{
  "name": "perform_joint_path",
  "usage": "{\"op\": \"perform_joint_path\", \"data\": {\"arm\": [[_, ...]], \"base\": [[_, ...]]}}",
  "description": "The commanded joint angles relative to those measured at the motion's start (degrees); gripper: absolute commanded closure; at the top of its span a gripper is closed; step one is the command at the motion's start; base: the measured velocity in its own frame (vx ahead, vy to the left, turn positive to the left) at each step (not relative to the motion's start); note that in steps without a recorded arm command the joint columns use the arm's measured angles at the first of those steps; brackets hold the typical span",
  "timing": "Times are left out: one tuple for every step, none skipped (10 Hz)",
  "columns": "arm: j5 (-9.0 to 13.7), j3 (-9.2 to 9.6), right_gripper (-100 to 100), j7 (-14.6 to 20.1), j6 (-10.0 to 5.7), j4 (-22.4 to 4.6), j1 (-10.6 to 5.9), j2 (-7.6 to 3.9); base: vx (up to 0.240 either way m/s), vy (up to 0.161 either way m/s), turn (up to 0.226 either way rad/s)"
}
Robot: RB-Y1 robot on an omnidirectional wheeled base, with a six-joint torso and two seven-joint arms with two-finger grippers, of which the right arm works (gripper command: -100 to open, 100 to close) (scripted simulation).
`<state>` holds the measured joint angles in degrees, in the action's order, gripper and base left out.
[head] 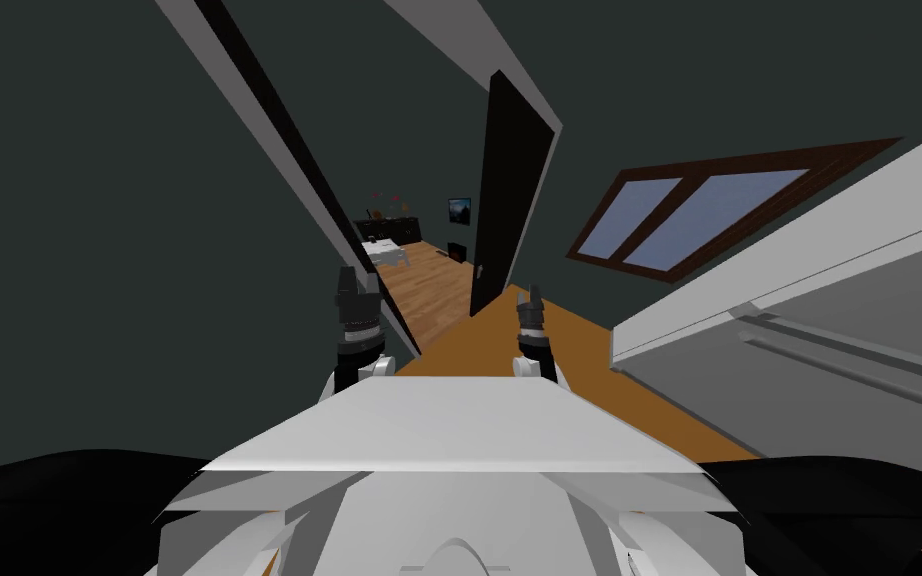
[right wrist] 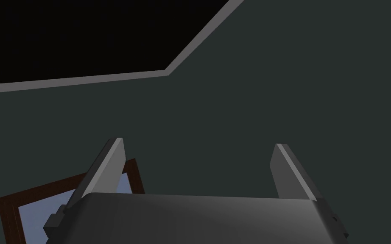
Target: Push the door open
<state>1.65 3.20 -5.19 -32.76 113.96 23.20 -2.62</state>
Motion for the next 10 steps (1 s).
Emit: {"op": "perform_joint_path", "data": {"arm": [[0.16,0.22,-100,0.15,-0.28,-1.85,-0.87,-0.38],[0.31,0.64,-100,0.29,-0.61,-3.99,-1.75,-0.75],[0.38,0.86,-100,0.37,-0.78,-5.05,-2.19,-0.93],[0.46,1.07,-100,0.44,-0.95,-6.12,-2.63,-1.12],[0.53,1.28,-100,0.51,-1.11,-7.2,-3.07,-1.3],[0.61,1.52,-100,0.59,-1.3,-8.38,-3.55,-1.45],[0.69,1.75,-100,0.67,-1.48,-9.56,-4.04,-1.6],[0.85,2.22,-100,0.82,-1.85,-11.91,-5.01,-1.89],[0.93,2.46,-100,0.9,-2.04,-13.09,-5.49,-2.03],[1.02,2.7,-100,0.98,-2.22,-14.27,-5.98,-2.18]], "base": [[0.081,-0.054,0.082],[0.103,-0.102,0.094],[0.141,-0.097,0.094],[0.128,-0.067,0.076],[0.101,-0.065,0.059],[0.083,-0.067,0.06],[0.075,-0.081,0.064],[0.106,-0.099,0.136],[0.121,-0.098,0.103],[0.114,-0.088,0.057]]}}
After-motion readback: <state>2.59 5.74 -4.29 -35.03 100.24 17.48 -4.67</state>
